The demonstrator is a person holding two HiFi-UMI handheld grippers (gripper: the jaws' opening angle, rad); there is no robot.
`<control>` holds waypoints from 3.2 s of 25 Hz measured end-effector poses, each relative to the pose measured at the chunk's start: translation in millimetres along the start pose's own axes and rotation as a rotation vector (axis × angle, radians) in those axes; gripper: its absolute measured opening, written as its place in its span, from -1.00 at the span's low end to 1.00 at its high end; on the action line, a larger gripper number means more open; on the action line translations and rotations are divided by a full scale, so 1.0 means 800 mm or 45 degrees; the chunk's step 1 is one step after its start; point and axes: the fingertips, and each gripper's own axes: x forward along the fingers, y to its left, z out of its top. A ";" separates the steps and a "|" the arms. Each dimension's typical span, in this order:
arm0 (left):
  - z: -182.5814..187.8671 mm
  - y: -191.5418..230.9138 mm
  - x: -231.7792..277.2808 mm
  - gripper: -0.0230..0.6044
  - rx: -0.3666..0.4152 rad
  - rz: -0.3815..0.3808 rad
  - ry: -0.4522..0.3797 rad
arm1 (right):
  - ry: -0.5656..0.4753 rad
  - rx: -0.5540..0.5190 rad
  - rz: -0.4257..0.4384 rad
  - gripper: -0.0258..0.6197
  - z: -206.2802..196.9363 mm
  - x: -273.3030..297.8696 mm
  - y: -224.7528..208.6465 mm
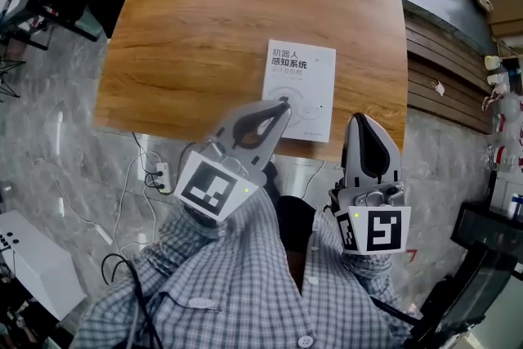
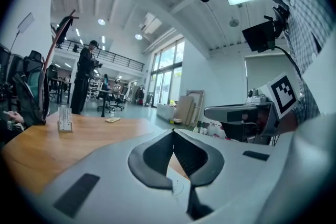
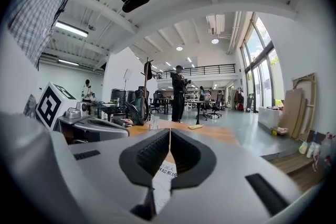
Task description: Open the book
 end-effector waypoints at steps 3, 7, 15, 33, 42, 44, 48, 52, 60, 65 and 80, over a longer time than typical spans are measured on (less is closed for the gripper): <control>-0.008 0.018 0.006 -0.90 -0.025 -0.001 0.017 | 0.013 -0.002 -0.011 -0.85 -0.001 0.019 -0.004; -0.019 0.031 0.014 -0.90 -0.046 -0.005 0.036 | 0.033 -0.008 -0.009 -0.85 -0.007 0.037 -0.008; -0.056 0.043 0.024 -0.90 -0.106 0.026 0.101 | 0.119 0.023 0.028 -0.85 -0.043 0.070 -0.022; -0.194 0.067 0.054 -0.90 -0.217 0.175 0.326 | 0.533 0.122 0.166 -0.84 -0.219 0.107 -0.051; -0.236 0.068 0.062 -0.90 -0.333 0.231 0.390 | 0.799 0.336 0.185 -0.60 -0.298 0.106 -0.071; -0.241 0.065 0.065 -0.90 -0.340 0.232 0.390 | 0.856 0.364 0.204 -0.59 -0.311 0.106 -0.072; -0.249 0.061 0.069 -0.90 -0.346 0.235 0.390 | 0.958 0.549 0.245 -0.54 -0.332 0.106 -0.068; -0.252 0.064 0.071 -0.90 -0.357 0.254 0.390 | 1.038 0.697 0.257 -0.54 -0.343 0.108 -0.067; -0.259 0.068 0.066 -0.90 -0.388 0.272 0.411 | 1.114 0.755 0.361 -0.64 -0.348 0.108 -0.065; -0.258 0.063 0.063 -0.90 -0.343 0.236 0.384 | 1.090 0.847 0.346 -0.72 -0.347 0.107 -0.067; -0.256 -0.012 0.077 -0.65 0.088 0.075 0.631 | 1.023 1.122 0.308 -0.81 -0.330 0.103 -0.076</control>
